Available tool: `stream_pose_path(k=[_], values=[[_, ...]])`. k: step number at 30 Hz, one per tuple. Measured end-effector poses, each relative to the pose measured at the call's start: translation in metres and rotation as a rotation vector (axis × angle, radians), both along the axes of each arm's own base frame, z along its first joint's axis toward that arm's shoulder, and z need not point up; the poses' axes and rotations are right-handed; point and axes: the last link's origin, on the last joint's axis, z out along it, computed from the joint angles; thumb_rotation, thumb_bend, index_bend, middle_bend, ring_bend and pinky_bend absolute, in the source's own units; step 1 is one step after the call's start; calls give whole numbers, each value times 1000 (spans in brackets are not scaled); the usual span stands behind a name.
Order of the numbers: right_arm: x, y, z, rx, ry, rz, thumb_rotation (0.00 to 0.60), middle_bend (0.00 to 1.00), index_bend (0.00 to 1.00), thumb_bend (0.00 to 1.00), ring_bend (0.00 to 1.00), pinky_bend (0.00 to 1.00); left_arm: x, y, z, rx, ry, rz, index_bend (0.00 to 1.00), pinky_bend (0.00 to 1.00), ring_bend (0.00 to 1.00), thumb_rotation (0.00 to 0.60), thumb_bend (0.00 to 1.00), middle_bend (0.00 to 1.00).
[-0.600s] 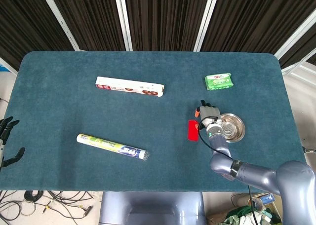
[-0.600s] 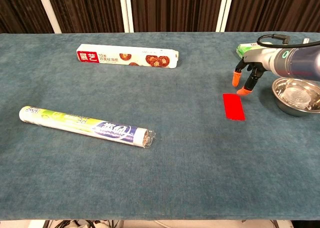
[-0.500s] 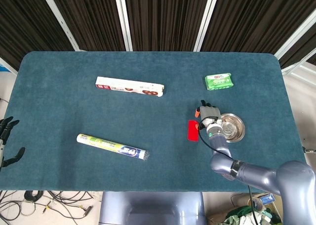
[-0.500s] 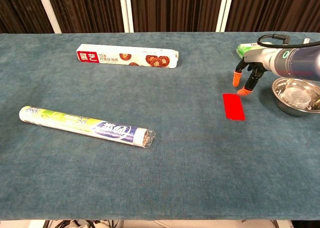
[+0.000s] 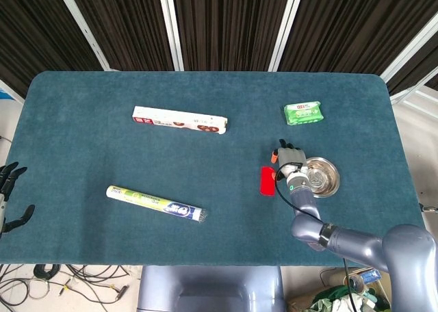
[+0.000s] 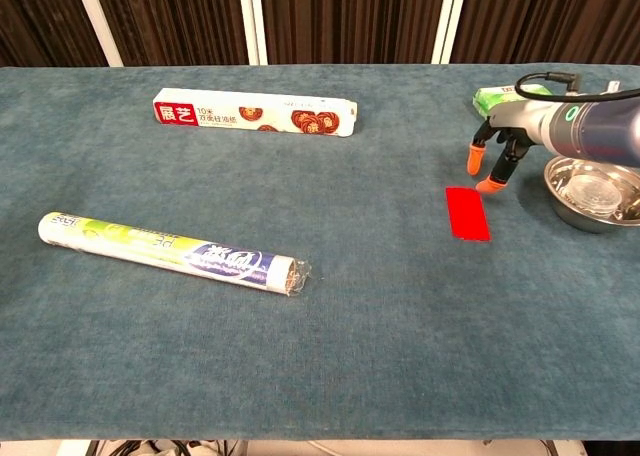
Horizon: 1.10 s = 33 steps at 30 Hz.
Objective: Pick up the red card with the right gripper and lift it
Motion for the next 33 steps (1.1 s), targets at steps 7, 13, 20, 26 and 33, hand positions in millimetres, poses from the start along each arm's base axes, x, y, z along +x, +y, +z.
stream_pose_path(k=[7,13,20,26,33], values=[[-2,3,-3,9,10,-4,600,0,431,259,69,141,0,0,0,0,-1,0,138,37,46,600,322,62],[0,4,-6,13,10,0,600,0,431,260,69,141,0,0,0,0,-2,2,138,37,46,600,321,62],[0,3,-8,13,11,-1,600,0,431,264,69,141,0,0,1,4,-6,2,138,37,46,600,322,62],[-1,3,-8,16,21,-2,600,0,431,265,69,141,0,0,1,4,-6,4,138,37,46,600,322,62],[-5,3,-9,16,22,-11,600,0,431,265,69,141,0,0,2,7,-10,6,138,37,46,600,322,62]])
